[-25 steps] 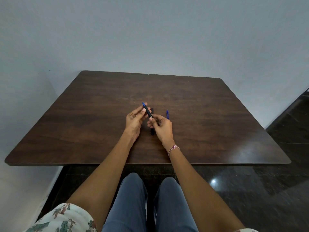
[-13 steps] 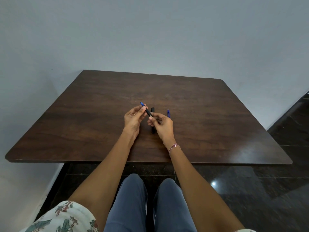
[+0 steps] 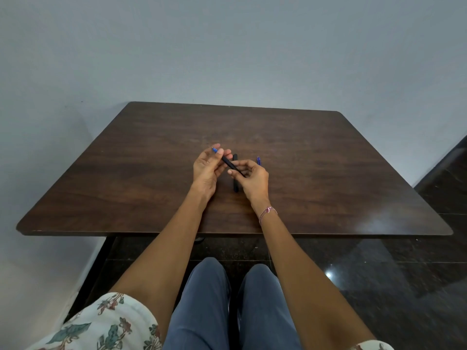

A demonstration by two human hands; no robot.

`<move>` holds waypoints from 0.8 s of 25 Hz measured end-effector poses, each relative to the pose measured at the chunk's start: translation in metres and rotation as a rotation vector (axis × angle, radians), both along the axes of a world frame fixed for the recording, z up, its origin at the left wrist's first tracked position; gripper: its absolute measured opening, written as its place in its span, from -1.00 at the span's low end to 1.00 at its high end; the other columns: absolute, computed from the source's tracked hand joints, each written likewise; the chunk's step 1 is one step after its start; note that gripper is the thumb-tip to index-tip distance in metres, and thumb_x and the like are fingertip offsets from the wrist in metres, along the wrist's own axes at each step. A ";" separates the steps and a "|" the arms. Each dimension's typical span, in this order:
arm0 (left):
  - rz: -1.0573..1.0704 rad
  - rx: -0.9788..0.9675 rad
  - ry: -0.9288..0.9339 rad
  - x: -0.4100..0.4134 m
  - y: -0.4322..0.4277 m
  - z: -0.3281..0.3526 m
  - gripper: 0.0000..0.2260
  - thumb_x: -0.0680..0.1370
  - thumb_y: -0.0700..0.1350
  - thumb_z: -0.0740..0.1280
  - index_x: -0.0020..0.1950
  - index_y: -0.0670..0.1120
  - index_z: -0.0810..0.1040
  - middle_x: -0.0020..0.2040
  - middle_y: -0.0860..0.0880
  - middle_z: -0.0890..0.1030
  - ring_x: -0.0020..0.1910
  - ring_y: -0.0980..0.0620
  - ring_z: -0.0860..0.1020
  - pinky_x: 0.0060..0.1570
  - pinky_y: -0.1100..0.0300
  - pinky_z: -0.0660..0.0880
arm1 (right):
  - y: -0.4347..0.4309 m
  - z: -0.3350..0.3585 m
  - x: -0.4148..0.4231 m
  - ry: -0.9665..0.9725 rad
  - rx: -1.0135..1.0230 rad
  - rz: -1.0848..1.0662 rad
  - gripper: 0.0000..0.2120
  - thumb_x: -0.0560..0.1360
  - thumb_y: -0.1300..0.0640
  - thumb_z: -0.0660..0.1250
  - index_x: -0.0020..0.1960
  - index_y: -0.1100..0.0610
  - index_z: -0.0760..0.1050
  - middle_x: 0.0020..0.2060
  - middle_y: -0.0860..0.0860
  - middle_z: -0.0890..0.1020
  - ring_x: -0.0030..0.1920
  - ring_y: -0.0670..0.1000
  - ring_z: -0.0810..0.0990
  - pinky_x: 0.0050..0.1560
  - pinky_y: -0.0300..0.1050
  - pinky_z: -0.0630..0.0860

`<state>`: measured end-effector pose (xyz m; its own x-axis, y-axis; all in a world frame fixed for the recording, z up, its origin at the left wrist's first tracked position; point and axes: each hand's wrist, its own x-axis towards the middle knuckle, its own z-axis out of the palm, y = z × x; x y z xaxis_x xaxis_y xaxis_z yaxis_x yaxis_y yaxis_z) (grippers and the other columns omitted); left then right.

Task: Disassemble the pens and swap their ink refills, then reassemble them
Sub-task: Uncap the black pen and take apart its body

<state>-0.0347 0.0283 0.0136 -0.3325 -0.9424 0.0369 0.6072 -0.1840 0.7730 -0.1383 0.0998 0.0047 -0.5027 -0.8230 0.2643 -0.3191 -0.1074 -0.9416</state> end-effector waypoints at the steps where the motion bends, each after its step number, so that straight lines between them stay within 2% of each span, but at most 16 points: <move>1: -0.026 -0.007 0.004 0.001 0.001 0.000 -0.86 0.56 -0.22 0.32 0.10 -0.10 0.55 -0.08 -0.09 0.70 -0.06 0.02 0.67 -0.10 0.21 0.60 | 0.000 -0.001 0.000 -0.001 -0.005 -0.007 -0.77 0.35 0.24 0.52 -0.09 0.01 0.57 -0.21 -0.17 0.62 -0.15 -0.21 0.61 -0.07 -0.39 0.54; 4: -0.096 0.002 0.030 0.002 0.001 -0.001 -0.80 0.59 -0.22 0.24 0.18 -0.14 0.56 -0.01 -0.11 0.70 0.02 -0.01 0.66 -0.04 0.20 0.59 | -0.001 -0.001 -0.002 -0.018 -0.014 -0.026 -0.77 0.36 0.25 0.51 -0.08 0.03 0.56 -0.20 -0.16 0.62 -0.13 -0.19 0.61 -0.02 -0.31 0.56; 7: -0.096 0.022 0.016 0.003 0.000 0.000 -0.80 0.58 -0.28 0.23 0.14 -0.17 0.58 -0.03 -0.12 0.70 0.01 -0.02 0.66 -0.03 0.20 0.60 | -0.002 -0.004 -0.001 -0.016 -0.006 -0.028 -0.76 0.37 0.26 0.51 -0.07 0.02 0.55 -0.19 -0.17 0.62 -0.11 -0.16 0.62 0.00 -0.28 0.56; 11: -0.013 0.016 -0.017 0.000 0.003 0.003 -0.88 0.55 -0.31 0.29 0.00 -0.15 0.59 -0.20 -0.04 0.71 -0.15 0.07 0.68 -0.16 0.25 0.60 | -0.006 -0.006 -0.004 -0.003 -0.045 -0.030 -0.76 0.35 0.26 0.52 -0.10 0.01 0.55 -0.21 -0.17 0.61 -0.16 -0.21 0.59 -0.10 -0.46 0.50; 13: 0.025 0.007 -0.013 -0.002 0.004 0.004 -0.88 0.54 -0.32 0.31 -0.05 -0.14 0.58 -0.24 -0.01 0.70 -0.18 0.10 0.68 -0.20 0.25 0.60 | -0.006 -0.006 -0.004 -0.008 -0.059 -0.027 -0.76 0.35 0.26 0.52 -0.10 0.02 0.55 -0.21 -0.16 0.62 -0.17 -0.21 0.59 -0.11 -0.46 0.49; 17: -0.010 0.015 -0.001 -0.001 0.003 0.002 -0.87 0.56 -0.28 0.27 0.02 -0.15 0.59 -0.20 -0.05 0.71 -0.16 0.08 0.68 -0.20 0.24 0.59 | -0.005 -0.006 -0.004 -0.018 -0.069 -0.032 -0.77 0.35 0.25 0.52 -0.09 0.04 0.55 -0.18 -0.08 0.64 -0.11 -0.11 0.62 -0.05 -0.36 0.53; 20: -0.028 0.014 -0.011 -0.001 0.002 0.002 -0.83 0.56 -0.31 0.24 0.08 -0.19 0.59 -0.18 -0.05 0.71 -0.14 0.06 0.68 -0.17 0.24 0.60 | -0.005 -0.006 -0.004 -0.018 -0.063 -0.033 -0.78 0.36 0.26 0.51 -0.07 0.05 0.55 -0.15 -0.05 0.64 -0.08 -0.06 0.63 -0.01 -0.30 0.54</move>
